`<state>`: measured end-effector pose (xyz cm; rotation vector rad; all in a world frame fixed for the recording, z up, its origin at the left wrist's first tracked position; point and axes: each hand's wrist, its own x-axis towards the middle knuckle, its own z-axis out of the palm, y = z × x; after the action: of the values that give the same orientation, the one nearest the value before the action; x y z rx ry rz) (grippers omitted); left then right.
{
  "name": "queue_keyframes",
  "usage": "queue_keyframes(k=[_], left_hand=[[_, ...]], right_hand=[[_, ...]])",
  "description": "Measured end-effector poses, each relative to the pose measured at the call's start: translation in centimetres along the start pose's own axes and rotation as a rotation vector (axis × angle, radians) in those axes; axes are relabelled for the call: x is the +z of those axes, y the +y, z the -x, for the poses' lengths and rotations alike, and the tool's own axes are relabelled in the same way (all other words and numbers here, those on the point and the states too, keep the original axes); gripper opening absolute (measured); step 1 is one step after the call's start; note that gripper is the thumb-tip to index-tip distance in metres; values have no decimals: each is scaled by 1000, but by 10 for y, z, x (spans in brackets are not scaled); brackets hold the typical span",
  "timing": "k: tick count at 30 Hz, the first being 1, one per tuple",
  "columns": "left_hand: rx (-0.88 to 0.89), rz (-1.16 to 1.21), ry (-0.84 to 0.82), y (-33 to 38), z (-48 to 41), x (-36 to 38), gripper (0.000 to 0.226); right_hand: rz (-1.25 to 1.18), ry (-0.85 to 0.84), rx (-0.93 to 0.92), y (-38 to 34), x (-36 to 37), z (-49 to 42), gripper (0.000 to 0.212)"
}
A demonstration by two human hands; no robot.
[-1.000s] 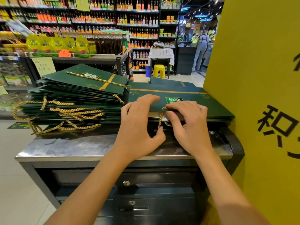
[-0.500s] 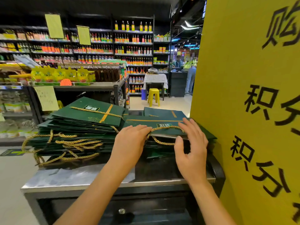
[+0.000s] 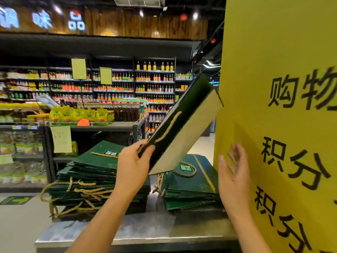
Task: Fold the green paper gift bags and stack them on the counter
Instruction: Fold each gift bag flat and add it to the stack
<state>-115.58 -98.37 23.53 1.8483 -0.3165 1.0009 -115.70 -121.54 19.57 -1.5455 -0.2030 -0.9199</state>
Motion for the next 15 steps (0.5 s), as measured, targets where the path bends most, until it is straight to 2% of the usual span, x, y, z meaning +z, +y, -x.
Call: queue_keyframes(k=[4, 6, 8, 11, 15], left_hand=[[-241, 347, -41, 14, 3, -5, 19], [-368, 474, -82, 14, 8, -4, 16], [-475, 551, -138, 11, 16, -4, 17], [-544, 541, -210, -1, 27, -6, 23], [-632, 563, -291, -10, 35, -4, 32]], right_hand=[[-36, -132, 140, 0, 10, -9, 70], [-99, -191, 221, 2, 14, -9, 62], [-129, -205, 272, 2, 13, -8, 52], [-166, -148, 348, 0, 5, -7, 60], [-83, -177, 415, 9, -3, 0, 20]])
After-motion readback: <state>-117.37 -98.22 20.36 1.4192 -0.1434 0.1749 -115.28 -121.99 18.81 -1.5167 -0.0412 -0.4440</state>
